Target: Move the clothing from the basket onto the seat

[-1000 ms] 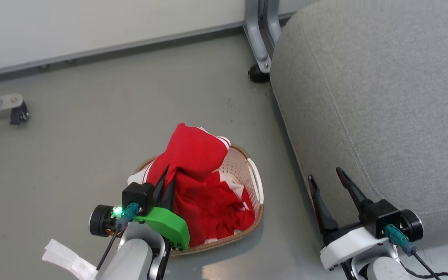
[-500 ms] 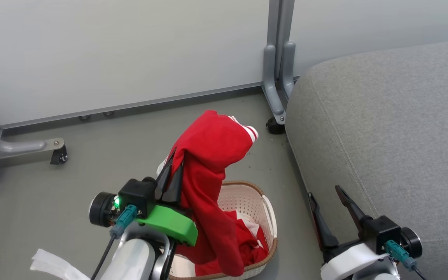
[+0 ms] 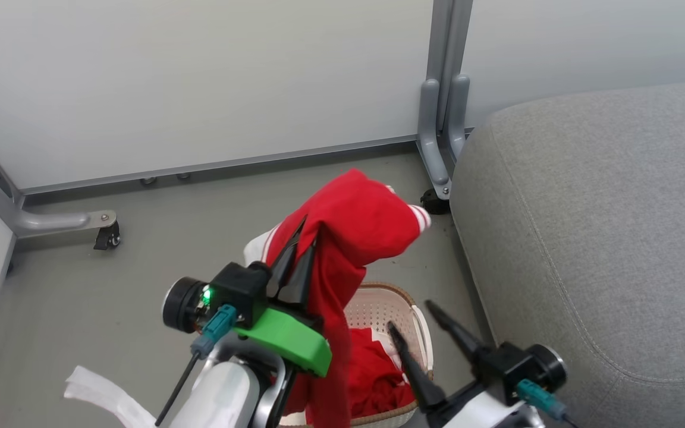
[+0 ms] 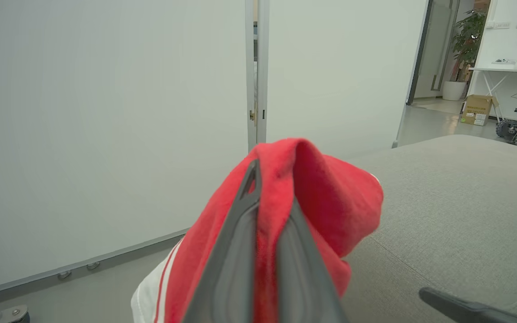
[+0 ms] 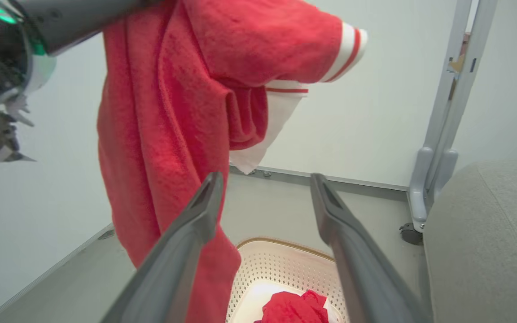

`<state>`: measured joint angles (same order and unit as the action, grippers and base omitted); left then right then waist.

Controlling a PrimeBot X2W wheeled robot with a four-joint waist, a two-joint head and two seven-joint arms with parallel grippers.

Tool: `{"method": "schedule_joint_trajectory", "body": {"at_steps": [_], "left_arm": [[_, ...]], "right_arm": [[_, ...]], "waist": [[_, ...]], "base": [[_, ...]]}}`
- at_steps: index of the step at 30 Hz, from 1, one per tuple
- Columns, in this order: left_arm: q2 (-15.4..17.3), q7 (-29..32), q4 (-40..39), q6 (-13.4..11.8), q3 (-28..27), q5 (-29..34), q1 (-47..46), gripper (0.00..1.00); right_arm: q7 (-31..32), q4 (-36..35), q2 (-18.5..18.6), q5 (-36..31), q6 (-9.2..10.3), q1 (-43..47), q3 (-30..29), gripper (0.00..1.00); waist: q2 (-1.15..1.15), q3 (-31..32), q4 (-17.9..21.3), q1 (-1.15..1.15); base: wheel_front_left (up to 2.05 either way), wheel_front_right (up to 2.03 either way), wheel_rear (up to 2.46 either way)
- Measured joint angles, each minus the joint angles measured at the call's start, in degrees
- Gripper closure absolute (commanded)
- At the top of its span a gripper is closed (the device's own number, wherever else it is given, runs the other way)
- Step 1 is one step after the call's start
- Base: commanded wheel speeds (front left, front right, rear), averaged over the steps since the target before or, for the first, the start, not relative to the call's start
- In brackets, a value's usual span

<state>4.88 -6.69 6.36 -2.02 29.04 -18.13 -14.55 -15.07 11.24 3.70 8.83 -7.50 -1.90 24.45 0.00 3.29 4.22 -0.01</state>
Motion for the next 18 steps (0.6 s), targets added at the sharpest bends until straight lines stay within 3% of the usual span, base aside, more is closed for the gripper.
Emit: {"method": "schedule_joint_trajectory", "body": {"at_steps": [7, 18], "left_arm": [[-0.76, 1.69, -2.76, 0.12, 3.34, 0.12, -1.69, 1.00], [-1.72, 3.66, -6.99, -0.02, 7.94, -1.48, -3.87, 1.00]], "right_arm": [[0.01, 1.57, 0.74, 2.59, 0.00, -3.73, 8.13, 0.00], [0.01, 5.37, 1.36, 1.55, 0.00, -4.03, 8.95, 0.00]], "waist": [[0.00, -0.62, 0.19, 0.00], [0.00, -1.40, -0.02, 0.00]], "base": [[0.00, 0.00, 0.00], [0.00, 0.00, 0.00]]}}
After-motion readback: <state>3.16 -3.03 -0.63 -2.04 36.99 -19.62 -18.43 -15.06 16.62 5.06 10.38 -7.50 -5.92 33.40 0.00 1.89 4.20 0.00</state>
